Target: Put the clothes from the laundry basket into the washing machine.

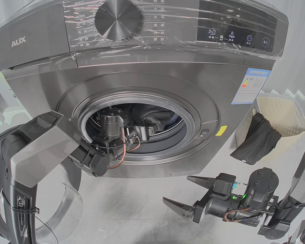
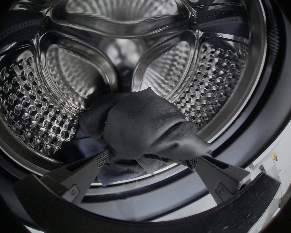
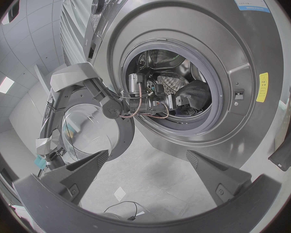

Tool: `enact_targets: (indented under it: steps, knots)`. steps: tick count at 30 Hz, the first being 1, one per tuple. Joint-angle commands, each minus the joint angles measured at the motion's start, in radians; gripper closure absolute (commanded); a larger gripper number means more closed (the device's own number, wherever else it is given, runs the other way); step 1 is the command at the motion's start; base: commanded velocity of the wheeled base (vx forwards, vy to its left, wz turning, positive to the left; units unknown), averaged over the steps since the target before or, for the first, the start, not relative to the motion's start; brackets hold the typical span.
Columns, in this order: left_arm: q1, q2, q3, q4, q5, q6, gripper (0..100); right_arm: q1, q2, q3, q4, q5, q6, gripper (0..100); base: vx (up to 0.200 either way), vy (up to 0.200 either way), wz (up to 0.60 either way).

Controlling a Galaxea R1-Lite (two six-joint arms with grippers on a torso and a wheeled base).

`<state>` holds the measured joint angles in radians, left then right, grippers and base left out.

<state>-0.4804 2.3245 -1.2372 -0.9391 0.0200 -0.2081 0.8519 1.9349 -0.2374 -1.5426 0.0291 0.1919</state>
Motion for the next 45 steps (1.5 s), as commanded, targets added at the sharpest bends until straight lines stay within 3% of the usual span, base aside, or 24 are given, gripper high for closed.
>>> enact_targets:
  steps: [1, 4, 6, 13, 27, 28, 32, 39, 40, 45]
  knots:
    - [-0.012, -0.094, 0.096, 0.0, -0.049, 0.026, 0, 0.001, 0.001, -0.002, -0.001, 0.0, 0.0, 0, 0.0, 0.0, 0.0]
    - [-0.02, -0.116, 0.163, -0.006, -0.095, 0.065, 0, 0.001, 0.001, -0.002, -0.001, 0.0, 0.0, 0, 0.0, 0.0, 0.0]
    - [-0.029, -0.114, 0.171, -0.03, -0.1, 0.073, 0, 0.001, 0.001, -0.002, -0.001, 0.0, 0.0, 0, 0.0, 0.0, 0.0]
    - [-0.021, -0.076, 0.102, -0.109, -0.077, 0.065, 0, 0.001, 0.001, -0.002, -0.001, 0.0, 0.0, 0, 0.0, 0.0, 0.0]
    - [-0.023, 0.125, -0.051, -0.133, -0.035, 0.064, 0, 0.001, 0.001, -0.003, -0.001, 0.0, 0.001, 0, 0.0, 0.0, 0.0]
    - [-0.023, 0.144, -0.068, -0.133, -0.034, 0.062, 100, 0.001, 0.001, -0.005, -0.001, 0.0, 0.001, 0, 0.0, 0.0, 0.0]
    - [-0.023, 0.181, -0.128, -0.13, -0.015, 0.062, 100, 0.001, 0.001, -0.005, -0.001, 0.0, 0.001, 0, 0.0, 0.0, 0.0]
    - [0.003, 0.274, -0.337, -0.133, 0.09, 0.064, 100, 0.001, 0.003, -0.01, -0.001, 0.0, 0.001, 0, 0.0, 0.0, 0.0]
    - [0.013, 0.296, -0.383, -0.135, 0.123, 0.064, 100, 0.001, 0.003, -0.01, -0.002, 0.0, 0.001, 0, 0.0, 0.0, 0.0]
    - [0.042, 0.334, -0.488, -0.133, 0.167, 0.064, 100, 0.001, 0.004, -0.011, -0.002, 0.0, 0.001, 0, 0.0, 0.0, 0.0]
